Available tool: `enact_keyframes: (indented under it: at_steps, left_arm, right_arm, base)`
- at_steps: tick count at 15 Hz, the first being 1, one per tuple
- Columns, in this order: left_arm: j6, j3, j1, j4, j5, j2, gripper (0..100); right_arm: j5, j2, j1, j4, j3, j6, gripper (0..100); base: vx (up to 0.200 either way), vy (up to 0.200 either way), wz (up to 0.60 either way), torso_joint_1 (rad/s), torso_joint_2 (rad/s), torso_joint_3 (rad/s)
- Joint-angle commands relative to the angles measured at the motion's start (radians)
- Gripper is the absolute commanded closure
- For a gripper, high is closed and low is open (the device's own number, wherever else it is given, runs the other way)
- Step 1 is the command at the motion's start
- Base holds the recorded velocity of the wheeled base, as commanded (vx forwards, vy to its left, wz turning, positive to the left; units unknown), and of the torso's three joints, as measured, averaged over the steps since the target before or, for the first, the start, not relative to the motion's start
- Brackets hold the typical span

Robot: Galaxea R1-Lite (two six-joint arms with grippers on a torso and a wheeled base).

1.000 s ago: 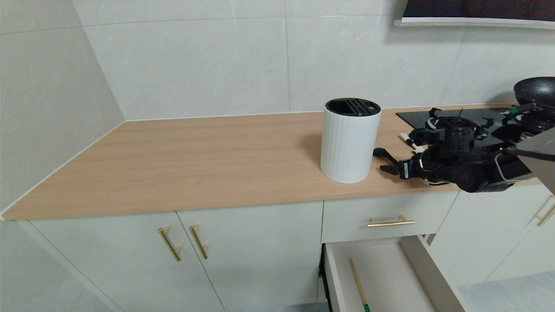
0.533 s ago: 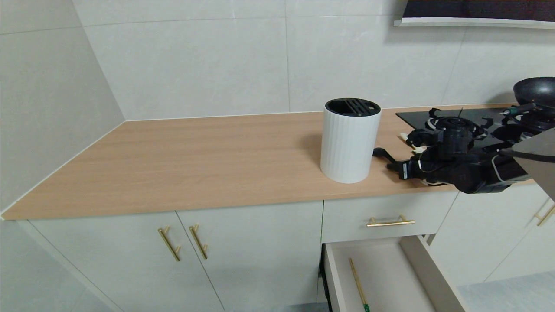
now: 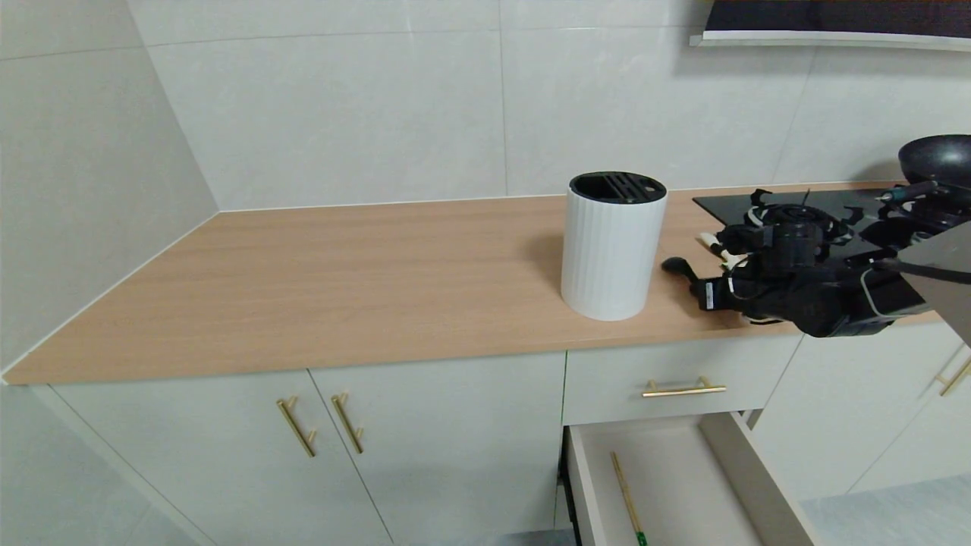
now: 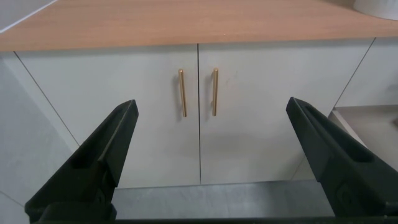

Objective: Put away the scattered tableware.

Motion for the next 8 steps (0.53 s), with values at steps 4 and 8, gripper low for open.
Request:
enact_keyframes:
  at_steps: [4, 8]
  left_arm:
    - [0.000, 0.000, 0.000, 0.000, 0.000, 0.000, 0]
    - [0.000, 0.000, 0.000, 0.000, 0.000, 0.000, 0]
  right_arm:
    - [-0.044, -0.288, 0.001, -0.010, 0.324, 0.100, 100]
    - [0.043, -0.521, -0.010, -0.044, 0.626, 0.101, 100]
  base:
    - [0.000, 0.000, 0.00, 0.000, 0.00, 0.000]
    - [0.000, 0.000, 0.00, 0.000, 0.00, 0.000]
